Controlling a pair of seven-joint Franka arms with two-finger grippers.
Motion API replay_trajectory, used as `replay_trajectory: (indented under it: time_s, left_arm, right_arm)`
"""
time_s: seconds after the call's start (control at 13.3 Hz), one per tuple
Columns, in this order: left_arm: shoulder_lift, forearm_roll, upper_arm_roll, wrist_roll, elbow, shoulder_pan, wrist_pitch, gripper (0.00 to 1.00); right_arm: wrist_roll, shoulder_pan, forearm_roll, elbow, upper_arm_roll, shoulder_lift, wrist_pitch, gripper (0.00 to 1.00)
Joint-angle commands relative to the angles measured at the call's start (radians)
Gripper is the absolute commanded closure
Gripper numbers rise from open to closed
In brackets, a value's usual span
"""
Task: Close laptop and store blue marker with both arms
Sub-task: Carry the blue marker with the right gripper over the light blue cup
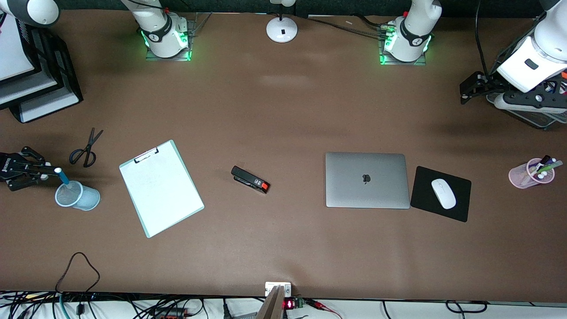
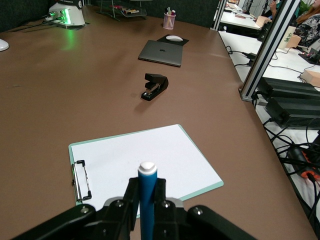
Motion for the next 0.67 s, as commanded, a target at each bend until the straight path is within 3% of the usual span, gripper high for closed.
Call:
replay_trajectory:
  time_s: [0.0, 0.6]
  left_arm:
    - [-0.012, 0.017, 0.001, 0.013, 0.007, 0.002, -0.016, 0.00]
    - [-0.012, 0.017, 0.003, 0.004, 0.005, 0.002, -0.022, 0.00]
  right_arm:
    - [-0.040, -0.017, 0.018, 0.043, 0.015, 0.038, -0.005, 1.00]
    - [-0.125, -0.031, 0.018, 0.043, 0.017, 0.058, 0.048, 1.00]
